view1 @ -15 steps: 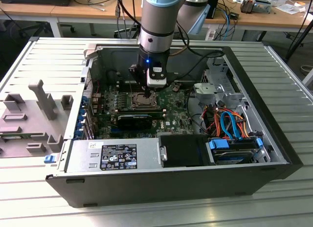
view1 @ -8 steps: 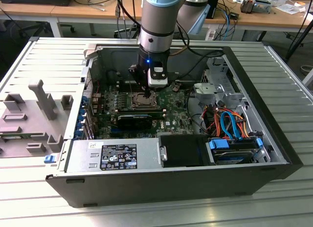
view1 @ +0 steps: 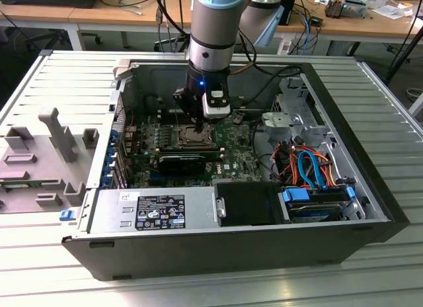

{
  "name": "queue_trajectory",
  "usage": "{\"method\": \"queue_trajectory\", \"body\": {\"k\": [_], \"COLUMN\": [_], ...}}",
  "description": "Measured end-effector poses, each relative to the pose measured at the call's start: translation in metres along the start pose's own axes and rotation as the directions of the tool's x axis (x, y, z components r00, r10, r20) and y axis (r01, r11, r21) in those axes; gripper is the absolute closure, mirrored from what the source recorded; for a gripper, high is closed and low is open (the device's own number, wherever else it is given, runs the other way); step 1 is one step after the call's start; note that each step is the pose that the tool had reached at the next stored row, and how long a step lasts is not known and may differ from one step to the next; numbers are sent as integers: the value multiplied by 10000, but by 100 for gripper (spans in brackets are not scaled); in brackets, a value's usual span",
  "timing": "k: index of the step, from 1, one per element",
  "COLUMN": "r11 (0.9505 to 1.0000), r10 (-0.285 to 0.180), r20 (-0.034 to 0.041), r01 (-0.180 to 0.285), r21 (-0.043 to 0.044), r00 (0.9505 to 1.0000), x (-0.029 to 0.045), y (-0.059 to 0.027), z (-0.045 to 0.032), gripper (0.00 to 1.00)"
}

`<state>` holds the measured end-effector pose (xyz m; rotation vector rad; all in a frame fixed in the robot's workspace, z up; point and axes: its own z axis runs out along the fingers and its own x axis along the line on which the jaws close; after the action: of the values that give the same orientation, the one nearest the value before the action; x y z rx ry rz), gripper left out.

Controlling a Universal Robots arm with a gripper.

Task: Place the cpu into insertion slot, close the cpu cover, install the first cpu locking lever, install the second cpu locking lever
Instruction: 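Install the first cpu locking lever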

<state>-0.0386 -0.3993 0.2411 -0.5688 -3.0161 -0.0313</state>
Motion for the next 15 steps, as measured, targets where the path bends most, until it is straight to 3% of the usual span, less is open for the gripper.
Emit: {"method": "queue_trajectory", "body": {"k": [15], "r11": [9994], "r10": [-341], "r20": [-3], "r01": [341], "r21": [26], "r00": [9994], "x": [0], "y": [0], "z": [0], "gripper": [89]}}
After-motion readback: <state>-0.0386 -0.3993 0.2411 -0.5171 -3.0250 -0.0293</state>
